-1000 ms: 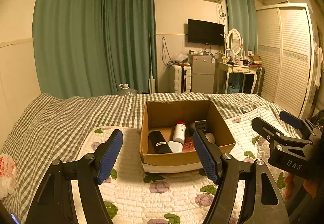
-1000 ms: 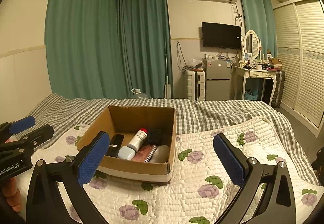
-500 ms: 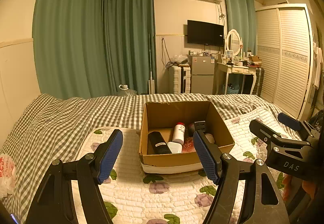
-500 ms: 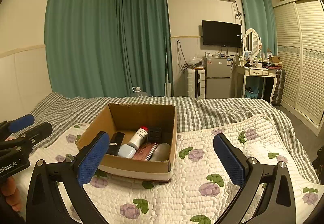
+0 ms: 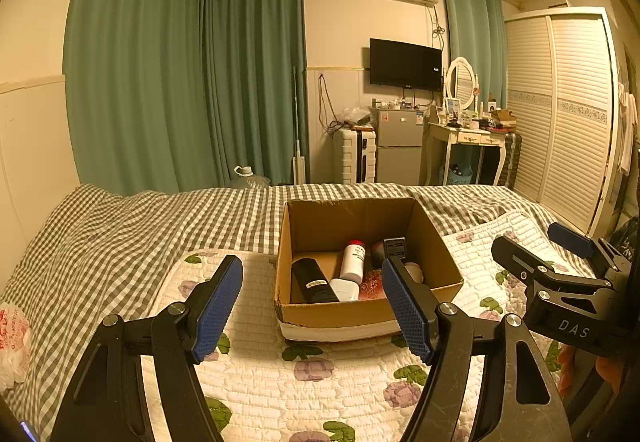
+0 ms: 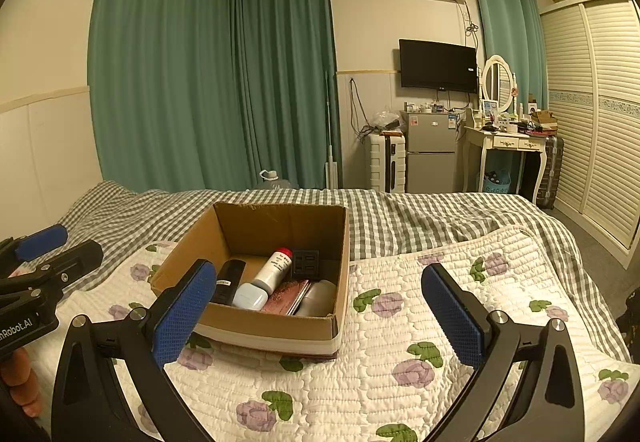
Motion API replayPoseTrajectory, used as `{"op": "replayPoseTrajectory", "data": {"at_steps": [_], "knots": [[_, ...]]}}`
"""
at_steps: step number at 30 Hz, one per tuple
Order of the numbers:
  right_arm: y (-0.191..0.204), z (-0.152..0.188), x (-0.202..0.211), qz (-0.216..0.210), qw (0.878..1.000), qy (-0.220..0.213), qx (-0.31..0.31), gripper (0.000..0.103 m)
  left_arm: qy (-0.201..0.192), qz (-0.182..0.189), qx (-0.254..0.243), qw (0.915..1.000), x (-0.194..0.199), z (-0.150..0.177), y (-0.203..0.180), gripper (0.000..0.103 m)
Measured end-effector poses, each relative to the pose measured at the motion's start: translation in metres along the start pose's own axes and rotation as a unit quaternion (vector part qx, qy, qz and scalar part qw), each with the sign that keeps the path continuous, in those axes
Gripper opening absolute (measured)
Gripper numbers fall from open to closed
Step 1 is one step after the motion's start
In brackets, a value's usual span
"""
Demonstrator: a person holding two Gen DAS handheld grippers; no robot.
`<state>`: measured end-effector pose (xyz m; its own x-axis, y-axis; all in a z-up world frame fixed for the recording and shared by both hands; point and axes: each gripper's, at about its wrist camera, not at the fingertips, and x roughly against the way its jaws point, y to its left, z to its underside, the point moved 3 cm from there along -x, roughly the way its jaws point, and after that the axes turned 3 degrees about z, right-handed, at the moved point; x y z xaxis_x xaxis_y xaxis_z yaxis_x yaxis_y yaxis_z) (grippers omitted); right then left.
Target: Organize rigid objects
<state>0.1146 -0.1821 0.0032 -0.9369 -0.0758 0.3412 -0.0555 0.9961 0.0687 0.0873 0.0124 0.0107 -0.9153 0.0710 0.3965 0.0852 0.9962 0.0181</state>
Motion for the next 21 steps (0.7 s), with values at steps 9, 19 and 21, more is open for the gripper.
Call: {"op": "replayPoseTrajectory", "data": {"at_steps": [9, 19, 21], "knots": [[0.0002, 0.0043, -0.0003, -0.001, 1.000, 0.004, 0.001, 0.103, 0.001, 0.000, 0.000, 1.0000, -0.0007, 0.0015, 0.0000, 0.075], [-0.0006, 0.0056, -0.0022, -0.001, 1.000, 0.010, 0.002, 0.103, 0.004, -0.001, 0.001, 1.0000, -0.0022, 0.0042, 0.0005, 0.075], [-0.0009, 0.0066, -0.0030, -0.002, 1.000, 0.013, 0.004, 0.103, 0.006, -0.001, 0.001, 1.0000, -0.0027, 0.0053, 0.0003, 0.075]]}}
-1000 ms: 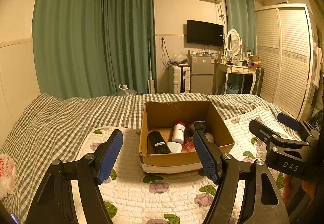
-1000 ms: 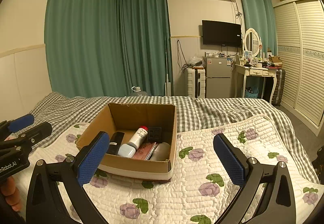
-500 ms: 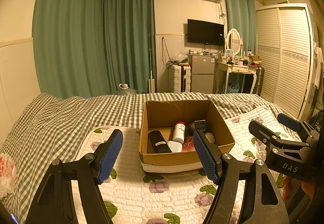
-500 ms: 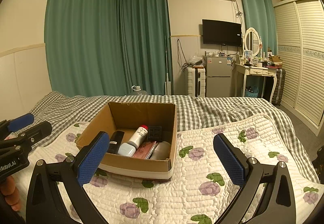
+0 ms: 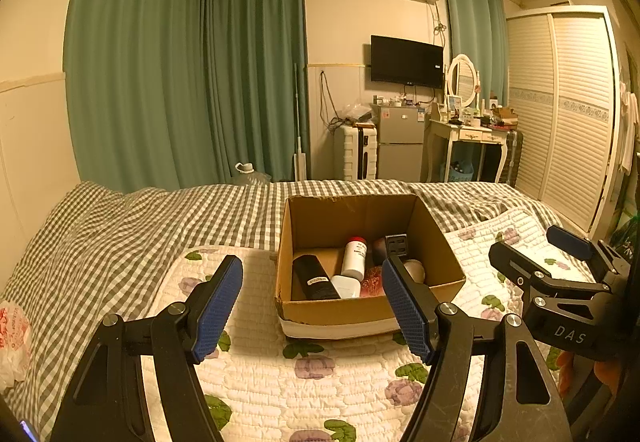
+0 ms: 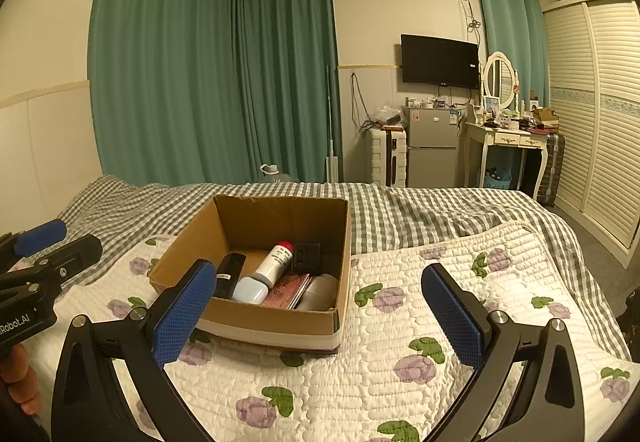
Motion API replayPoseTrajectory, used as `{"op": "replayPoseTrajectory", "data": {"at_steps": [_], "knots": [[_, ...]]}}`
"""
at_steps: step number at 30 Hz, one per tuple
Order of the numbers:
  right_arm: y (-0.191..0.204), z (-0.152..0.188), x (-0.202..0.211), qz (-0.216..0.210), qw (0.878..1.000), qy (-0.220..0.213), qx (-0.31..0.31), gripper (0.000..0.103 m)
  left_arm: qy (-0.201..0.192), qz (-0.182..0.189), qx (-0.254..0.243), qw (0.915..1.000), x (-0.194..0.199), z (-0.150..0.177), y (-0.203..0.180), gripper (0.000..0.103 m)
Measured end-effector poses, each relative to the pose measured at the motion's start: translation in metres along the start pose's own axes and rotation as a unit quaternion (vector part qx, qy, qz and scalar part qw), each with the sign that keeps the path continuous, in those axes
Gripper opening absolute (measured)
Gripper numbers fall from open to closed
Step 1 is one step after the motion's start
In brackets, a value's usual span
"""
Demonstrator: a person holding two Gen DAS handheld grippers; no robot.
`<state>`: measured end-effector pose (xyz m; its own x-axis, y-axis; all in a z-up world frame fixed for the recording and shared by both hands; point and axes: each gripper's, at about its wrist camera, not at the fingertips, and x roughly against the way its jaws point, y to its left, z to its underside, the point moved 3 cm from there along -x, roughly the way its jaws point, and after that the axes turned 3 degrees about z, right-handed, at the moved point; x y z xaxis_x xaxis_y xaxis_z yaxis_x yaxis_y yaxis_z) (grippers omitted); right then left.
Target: Organize rigid objects
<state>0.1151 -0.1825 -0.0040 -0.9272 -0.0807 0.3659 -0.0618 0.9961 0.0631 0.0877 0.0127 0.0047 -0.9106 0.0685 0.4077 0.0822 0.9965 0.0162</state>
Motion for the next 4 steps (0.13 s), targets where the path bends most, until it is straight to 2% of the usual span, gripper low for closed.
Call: {"op": "replayPoseTrajectory", "data": {"at_steps": [4], "knots": [[-0.0005, 0.0017, -0.0017, 0.000, 1.000, 0.004, 0.002, 0.103, 0.002, 0.002, 0.001, 1.0000, -0.0002, 0.0017, 0.0010, 0.075]]}}
